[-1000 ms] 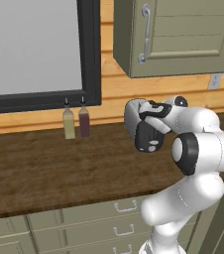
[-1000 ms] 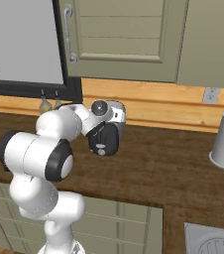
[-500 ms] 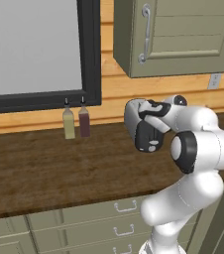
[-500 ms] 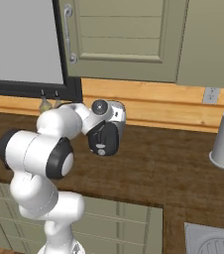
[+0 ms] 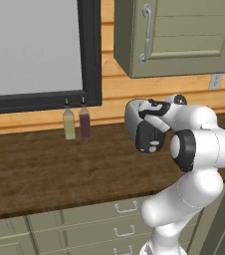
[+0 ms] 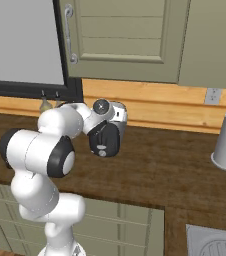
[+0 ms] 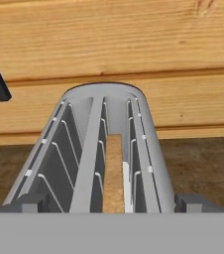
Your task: Start the toaster. Once the lever pops up, take the bread to the plate on the dining counter.
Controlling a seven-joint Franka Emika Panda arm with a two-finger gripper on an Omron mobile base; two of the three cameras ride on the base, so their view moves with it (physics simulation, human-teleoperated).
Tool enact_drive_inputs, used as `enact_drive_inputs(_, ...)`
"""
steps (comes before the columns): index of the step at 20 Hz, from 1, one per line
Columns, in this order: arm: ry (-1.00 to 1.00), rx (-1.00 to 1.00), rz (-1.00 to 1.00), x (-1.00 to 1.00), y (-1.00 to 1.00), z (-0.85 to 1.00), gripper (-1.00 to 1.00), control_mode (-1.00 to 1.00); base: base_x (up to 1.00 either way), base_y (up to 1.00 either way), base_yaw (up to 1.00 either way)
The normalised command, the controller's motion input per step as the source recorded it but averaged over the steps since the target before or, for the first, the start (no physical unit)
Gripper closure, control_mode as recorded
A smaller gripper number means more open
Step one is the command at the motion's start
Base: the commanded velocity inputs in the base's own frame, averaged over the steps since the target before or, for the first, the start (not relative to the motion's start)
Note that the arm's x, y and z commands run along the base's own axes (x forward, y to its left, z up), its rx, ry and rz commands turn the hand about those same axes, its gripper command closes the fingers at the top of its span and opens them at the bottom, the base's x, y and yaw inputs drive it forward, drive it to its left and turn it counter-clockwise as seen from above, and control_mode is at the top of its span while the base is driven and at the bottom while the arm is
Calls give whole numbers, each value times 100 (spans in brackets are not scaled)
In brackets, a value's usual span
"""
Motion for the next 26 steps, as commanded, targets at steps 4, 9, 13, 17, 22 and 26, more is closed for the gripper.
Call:
enact_drive_inputs(4, 0, 0, 0, 0, 0, 0, -100, -100, 0, 0, 0)
enact_drive_inputs(9, 0, 0, 0, 0, 0, 0, -100, -100, 0, 0, 0)
enact_drive_inputs(13, 0, 0, 0, 0, 0, 0, -100, -100, 0, 0, 0)
enact_drive_inputs(17, 0, 0, 0, 0, 0, 0, -100, -100, 0, 0, 0)
enact_drive_inputs(22, 0, 0, 0, 0, 0, 0, -100, -100, 0, 0, 0)
enact_drive_inputs(26, 0, 0, 0, 0, 0, 0, -100, -100, 0, 0, 0)
